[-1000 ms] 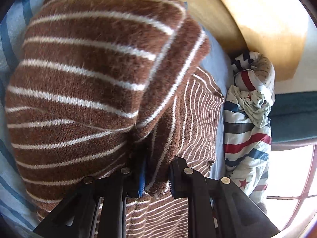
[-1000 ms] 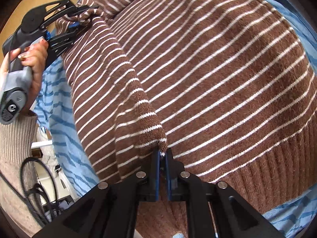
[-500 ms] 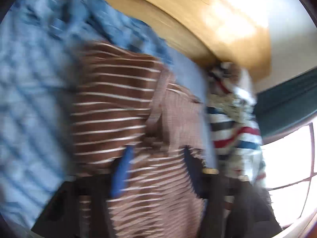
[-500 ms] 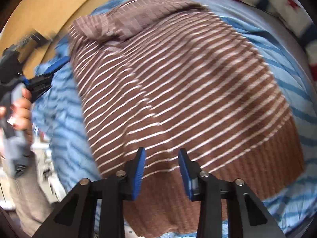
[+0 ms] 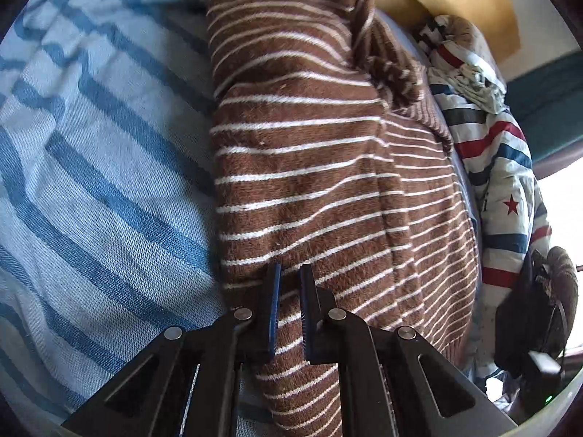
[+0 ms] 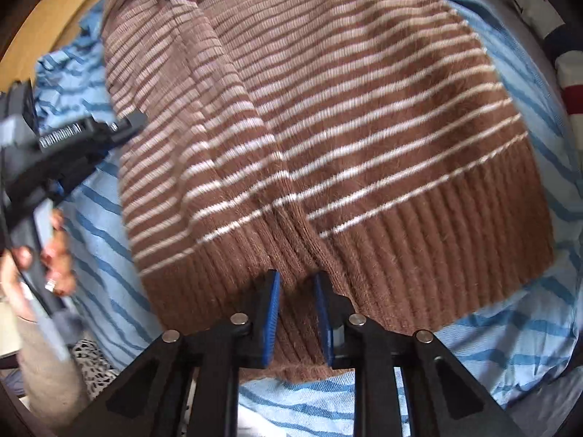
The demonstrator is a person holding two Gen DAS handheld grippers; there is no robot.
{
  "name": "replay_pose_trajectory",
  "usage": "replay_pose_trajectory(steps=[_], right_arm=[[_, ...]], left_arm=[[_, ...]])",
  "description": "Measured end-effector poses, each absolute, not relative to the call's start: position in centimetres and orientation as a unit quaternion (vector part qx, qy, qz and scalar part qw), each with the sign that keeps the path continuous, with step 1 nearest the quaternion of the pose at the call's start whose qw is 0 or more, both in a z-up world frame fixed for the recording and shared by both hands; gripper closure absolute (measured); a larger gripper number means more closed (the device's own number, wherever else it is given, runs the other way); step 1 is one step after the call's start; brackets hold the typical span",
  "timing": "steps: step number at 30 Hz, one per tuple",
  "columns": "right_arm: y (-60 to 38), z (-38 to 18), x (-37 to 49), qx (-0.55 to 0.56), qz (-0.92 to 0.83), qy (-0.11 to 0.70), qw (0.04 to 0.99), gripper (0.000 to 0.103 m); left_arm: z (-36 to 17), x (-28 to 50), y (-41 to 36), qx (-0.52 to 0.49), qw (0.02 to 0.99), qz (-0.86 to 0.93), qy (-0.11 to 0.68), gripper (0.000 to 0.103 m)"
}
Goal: Fold clothes
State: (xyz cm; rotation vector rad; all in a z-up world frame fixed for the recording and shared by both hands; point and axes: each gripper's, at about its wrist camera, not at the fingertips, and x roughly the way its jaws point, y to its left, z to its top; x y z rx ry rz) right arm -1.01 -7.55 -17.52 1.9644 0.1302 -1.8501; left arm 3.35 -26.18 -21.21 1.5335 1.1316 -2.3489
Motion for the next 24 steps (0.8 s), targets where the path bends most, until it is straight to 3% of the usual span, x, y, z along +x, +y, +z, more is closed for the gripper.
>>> replay_pose_trajectory(steps=[4, 12, 14, 19, 24], right_arm=[[-10.3, -13.7, -4.7, 0.651, -0.713, 0.037, 0.259, 0.078], [-25.0, -8.7, -13.6, 0.529, -0.759, 0.074, 0.374, 0.078], [-28.0, -9.2, -14.8, 0.534, -0.739, 0.074, 0.403, 0.079], [-31.4, -13.3, -20.2, 0.59, -0.717, 0.037, 0.37, 0.081], [-29.0, -17.8, -25.2, 0.641, -0.678, -0.085, 0.35, 0.087]], left_arm=[[-16.8, 2.6, -28.2, 0.429, 0.039, -0.811, 0.396, 0.093], [-13.8, -0.3, -37.6, 0.379, 0.147, -0.818, 0.407, 0.093], [-13.8, -1.3, -39.4, 0.382, 0.167, -0.814, 0.405, 0.093], [-13.2, -4.2, -42.5, 0.395, 0.161, -0.817, 0.387, 0.093], [-15.5, -9.7, -43.8, 0.421, 0.127, -0.814, 0.379, 0.093]])
